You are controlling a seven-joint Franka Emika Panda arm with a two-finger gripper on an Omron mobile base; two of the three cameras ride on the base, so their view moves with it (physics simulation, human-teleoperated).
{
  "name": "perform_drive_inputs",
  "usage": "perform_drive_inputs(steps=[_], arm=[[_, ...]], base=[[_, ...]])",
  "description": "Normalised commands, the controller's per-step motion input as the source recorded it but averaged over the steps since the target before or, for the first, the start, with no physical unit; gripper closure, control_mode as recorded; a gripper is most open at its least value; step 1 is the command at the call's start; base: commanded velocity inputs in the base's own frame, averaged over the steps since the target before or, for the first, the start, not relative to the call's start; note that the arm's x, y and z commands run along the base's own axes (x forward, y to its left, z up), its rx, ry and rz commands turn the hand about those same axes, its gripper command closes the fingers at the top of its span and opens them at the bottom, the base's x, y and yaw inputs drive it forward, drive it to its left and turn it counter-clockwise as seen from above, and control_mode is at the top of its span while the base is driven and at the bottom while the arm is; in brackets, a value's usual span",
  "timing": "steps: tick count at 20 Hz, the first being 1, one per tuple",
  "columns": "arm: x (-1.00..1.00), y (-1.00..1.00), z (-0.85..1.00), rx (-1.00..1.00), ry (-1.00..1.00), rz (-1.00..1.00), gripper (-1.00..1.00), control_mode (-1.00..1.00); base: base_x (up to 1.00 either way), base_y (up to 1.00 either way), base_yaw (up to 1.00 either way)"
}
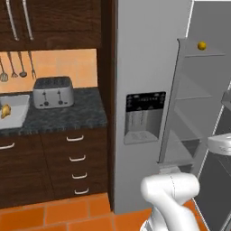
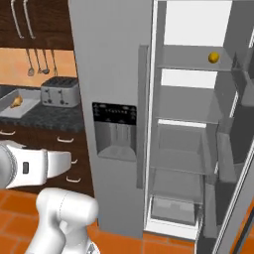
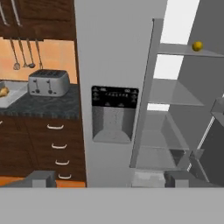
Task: Place one lemon and one chicken drumstick in each tupperware on the nearby counter, to pack two identical lunches.
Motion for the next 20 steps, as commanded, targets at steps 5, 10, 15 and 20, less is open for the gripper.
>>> perform_drive_inputs(steps=[5,10,15,20], arm=[[0.0,0.0,0.0,0.0,0.0,0.0,-1.0,1.0],[0.0,0.0,0.0,0.0,0.0,0.0,-1.0,1.0],[0.0,0.0,0.0,0.0,0.0,0.0,-1.0,1.0],[0.0,0.0,0.0,0.0,0.0,0.0,-1.0,1.0]], base=[[0.45,-0.52,-0.12],[0.57,-0.45,-0.08],[0.67,-0.5,0.0],[0.76,-0.52,0.06]])
